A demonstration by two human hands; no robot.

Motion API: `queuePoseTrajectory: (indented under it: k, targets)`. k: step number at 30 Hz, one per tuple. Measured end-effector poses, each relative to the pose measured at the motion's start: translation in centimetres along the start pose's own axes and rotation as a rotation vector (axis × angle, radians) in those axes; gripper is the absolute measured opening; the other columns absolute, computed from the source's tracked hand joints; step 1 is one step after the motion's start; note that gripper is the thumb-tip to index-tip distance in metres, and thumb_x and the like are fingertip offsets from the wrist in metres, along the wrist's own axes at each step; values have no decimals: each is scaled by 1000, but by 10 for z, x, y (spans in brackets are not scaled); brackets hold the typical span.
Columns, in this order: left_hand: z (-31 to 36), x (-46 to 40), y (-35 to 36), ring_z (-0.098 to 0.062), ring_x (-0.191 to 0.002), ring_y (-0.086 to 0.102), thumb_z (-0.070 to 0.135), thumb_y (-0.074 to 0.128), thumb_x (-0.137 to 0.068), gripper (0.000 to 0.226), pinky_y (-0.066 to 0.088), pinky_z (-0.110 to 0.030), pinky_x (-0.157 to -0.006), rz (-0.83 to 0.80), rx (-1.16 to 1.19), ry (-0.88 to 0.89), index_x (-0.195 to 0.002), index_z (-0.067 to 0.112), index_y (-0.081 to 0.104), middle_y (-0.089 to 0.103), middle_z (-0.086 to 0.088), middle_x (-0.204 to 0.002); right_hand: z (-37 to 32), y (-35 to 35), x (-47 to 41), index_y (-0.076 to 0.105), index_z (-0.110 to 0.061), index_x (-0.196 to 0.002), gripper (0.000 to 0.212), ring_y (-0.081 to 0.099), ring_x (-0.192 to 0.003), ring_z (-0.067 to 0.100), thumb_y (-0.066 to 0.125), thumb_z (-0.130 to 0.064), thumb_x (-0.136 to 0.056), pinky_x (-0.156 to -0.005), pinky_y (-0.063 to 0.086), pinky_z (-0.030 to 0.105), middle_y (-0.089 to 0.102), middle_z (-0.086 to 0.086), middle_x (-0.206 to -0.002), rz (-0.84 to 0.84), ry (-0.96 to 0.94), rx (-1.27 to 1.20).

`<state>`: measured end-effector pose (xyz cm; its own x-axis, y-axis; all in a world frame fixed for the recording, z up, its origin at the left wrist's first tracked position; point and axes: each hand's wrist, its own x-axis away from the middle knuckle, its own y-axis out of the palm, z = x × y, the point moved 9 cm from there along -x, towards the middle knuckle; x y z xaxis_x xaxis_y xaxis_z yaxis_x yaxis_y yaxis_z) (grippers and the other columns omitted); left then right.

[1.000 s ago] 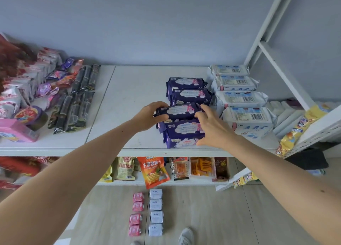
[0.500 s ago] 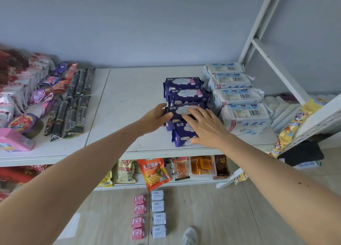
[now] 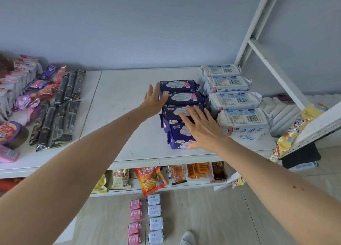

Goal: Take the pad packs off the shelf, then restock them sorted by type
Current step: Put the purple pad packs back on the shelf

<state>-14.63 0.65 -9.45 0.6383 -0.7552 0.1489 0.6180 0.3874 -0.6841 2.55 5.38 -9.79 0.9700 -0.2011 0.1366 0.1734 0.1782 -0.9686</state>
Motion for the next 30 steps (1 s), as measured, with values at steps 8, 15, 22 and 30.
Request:
queuePoseTrajectory:
  k: [8,15,22,30]
  targets:
    - [21,-42,17,-11,-121,38,40,34,-100,66,30,-23,-96,-51,129,19,-151,11,5,1,0,-155,4,1,-8,-10,-16,-151,120,-1,-145,39,69,-61,-73,-117,8,56,-7,20,-158,21,1,-9]
    - [22,-62,12,-16,-109,41,30,46,-97,45,45,-34,-98,-36,80,75,-135,9,34,28,-3,-134,12,0,-25,-6,-15,-151,119,2,-145,40,71,-60,-72,-116,10,57,-3,20,-158,30,20,-18]
    - [24,-69,11,-18,-108,41,27,45,-97,38,44,-37,-98,-46,48,88,-128,7,38,31,-6,-127,18,0,-34,-4,-16,-151,121,2,-145,40,73,-60,-69,-116,11,56,-2,20,-158,22,13,-22]
    - [19,-43,-1,-16,-123,29,32,42,-99,52,31,-36,-107,-12,21,72,-145,15,24,11,-8,-154,17,-7,-27,-4,-17,-151,131,0,-146,38,76,-65,-60,-116,8,57,-6,16,-159,55,-14,-36]
